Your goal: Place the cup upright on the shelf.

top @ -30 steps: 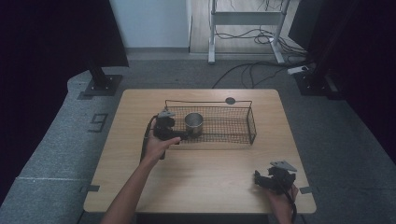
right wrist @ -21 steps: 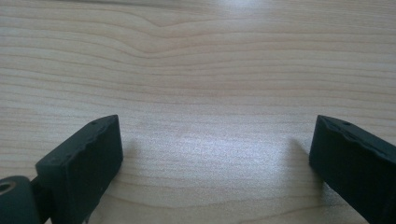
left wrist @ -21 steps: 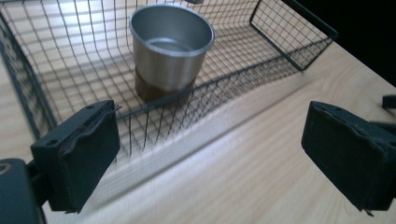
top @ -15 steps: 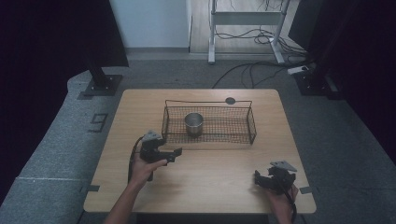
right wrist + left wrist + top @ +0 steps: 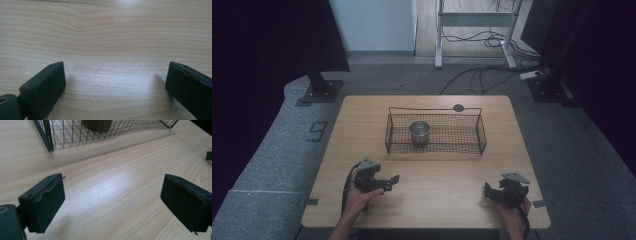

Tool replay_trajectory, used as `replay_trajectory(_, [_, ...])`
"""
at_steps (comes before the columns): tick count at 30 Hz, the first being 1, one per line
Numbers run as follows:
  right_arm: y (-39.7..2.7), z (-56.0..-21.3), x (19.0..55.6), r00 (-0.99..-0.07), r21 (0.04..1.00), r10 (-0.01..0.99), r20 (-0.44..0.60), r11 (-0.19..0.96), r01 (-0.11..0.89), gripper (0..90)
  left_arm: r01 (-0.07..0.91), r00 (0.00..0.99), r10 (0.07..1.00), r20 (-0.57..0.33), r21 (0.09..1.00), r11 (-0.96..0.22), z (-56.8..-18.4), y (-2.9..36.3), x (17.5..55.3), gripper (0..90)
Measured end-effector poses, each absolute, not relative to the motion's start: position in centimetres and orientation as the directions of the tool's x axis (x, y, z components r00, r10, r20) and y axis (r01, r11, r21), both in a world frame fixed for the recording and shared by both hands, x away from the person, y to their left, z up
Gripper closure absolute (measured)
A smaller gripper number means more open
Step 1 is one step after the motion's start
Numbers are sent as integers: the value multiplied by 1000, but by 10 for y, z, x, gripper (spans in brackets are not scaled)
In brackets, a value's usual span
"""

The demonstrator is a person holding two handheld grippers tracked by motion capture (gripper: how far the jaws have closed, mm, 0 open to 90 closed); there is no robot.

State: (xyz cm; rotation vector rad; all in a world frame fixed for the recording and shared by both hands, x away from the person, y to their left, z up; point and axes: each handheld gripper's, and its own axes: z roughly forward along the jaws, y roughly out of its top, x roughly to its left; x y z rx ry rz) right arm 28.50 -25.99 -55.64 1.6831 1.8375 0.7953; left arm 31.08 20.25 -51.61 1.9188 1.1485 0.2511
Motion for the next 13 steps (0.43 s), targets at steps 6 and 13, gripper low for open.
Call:
replay_trajectory(6, [-260, -556, 286, -89, 722, 996, 11, 53, 690, 28, 628, 547, 806, -227, 748, -215, -527, 203, 305, 63])
replay_trajectory(13, [-259, -556, 287, -96, 721, 995, 10, 59, 691, 25, 631, 541, 805, -242, 749, -200, -528, 204, 306, 68])
